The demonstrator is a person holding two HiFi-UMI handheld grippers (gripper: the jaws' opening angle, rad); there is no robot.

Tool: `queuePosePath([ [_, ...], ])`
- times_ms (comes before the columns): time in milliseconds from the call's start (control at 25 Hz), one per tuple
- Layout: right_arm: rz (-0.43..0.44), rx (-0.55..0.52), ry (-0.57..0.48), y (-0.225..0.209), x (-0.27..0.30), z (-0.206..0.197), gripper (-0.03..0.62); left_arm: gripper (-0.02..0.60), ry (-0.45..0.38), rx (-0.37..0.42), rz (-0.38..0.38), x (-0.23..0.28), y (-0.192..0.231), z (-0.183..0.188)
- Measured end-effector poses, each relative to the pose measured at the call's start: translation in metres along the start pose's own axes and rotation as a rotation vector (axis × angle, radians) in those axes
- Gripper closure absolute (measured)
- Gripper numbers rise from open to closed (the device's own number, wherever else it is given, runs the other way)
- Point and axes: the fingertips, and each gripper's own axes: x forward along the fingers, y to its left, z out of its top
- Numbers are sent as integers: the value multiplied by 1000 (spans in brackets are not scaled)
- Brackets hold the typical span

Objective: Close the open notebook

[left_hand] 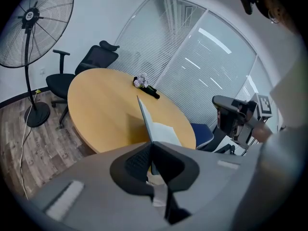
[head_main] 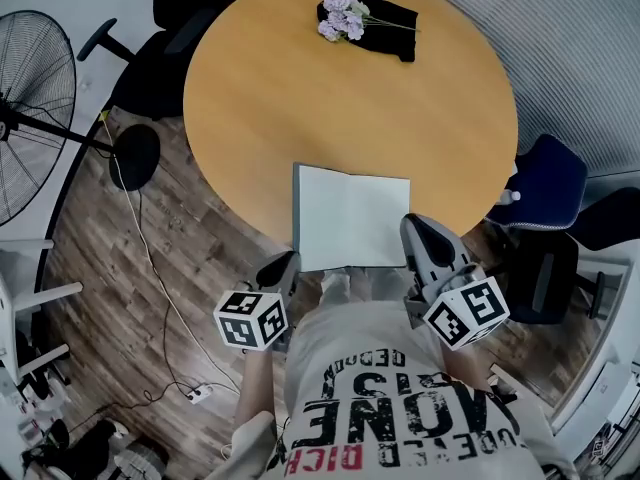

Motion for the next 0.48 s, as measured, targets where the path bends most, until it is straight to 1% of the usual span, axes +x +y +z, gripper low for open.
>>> queuePosePath([
  [480,-13,7,5,-4,0,-1,582,563,-8,18,-51,1,-24,8],
])
